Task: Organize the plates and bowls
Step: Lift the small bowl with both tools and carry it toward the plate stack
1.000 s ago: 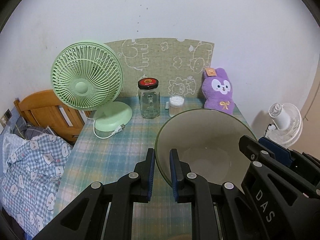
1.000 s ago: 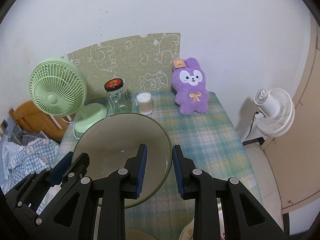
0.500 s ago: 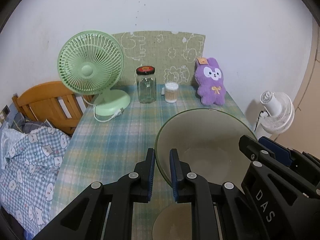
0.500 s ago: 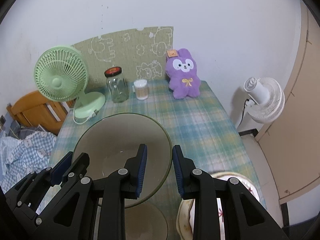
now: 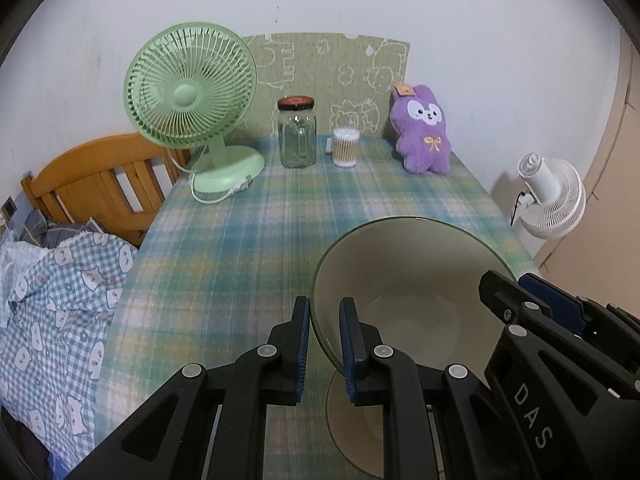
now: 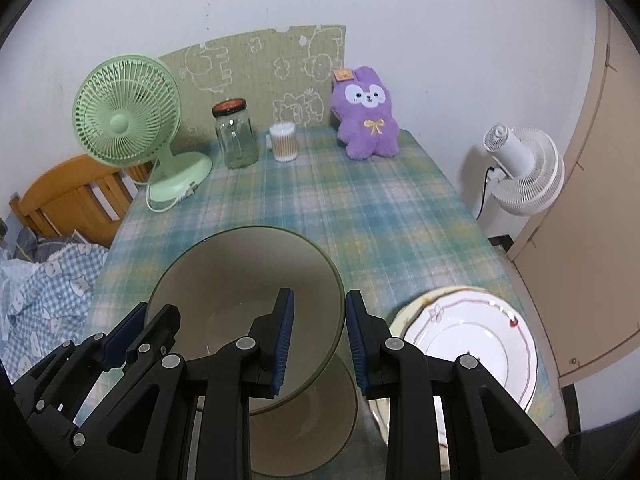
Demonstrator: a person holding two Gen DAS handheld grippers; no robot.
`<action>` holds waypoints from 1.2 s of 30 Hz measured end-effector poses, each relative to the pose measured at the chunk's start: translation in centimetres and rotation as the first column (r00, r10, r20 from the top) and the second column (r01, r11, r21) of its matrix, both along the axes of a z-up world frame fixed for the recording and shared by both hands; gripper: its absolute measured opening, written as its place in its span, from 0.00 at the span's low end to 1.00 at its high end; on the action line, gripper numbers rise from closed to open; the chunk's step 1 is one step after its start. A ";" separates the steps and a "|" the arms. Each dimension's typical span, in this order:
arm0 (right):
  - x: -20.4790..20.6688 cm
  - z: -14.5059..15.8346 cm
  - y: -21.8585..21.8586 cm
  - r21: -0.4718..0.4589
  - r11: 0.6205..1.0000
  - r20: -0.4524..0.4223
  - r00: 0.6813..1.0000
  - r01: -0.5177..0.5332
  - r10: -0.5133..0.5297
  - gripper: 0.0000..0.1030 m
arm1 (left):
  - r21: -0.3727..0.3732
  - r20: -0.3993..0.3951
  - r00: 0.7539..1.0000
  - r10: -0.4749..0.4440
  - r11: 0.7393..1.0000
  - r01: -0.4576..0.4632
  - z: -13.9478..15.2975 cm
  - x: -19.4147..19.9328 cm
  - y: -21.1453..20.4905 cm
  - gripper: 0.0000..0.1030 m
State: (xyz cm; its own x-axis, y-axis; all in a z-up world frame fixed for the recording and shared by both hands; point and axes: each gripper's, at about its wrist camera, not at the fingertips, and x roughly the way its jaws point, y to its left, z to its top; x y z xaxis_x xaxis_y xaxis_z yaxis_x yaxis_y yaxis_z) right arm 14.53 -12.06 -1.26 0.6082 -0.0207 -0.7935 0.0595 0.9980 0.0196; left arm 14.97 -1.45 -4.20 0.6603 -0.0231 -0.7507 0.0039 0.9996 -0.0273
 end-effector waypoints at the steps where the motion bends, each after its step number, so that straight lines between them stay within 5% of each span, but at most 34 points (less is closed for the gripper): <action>1: -0.1 -0.2 0.0 0.002 1.000 -0.004 1.000 0.004 -0.004 0.29 | 0.001 -0.003 1.000 -0.003 1.000 0.003 -0.2 -0.1 0.0 0.11; 36: -2.5 -4.7 -0.9 0.000 1.000 -0.128 0.992 0.022 -0.022 0.29 | 0.010 -0.125 0.992 -0.031 0.999 0.032 -4.2 -2.3 -0.8 0.13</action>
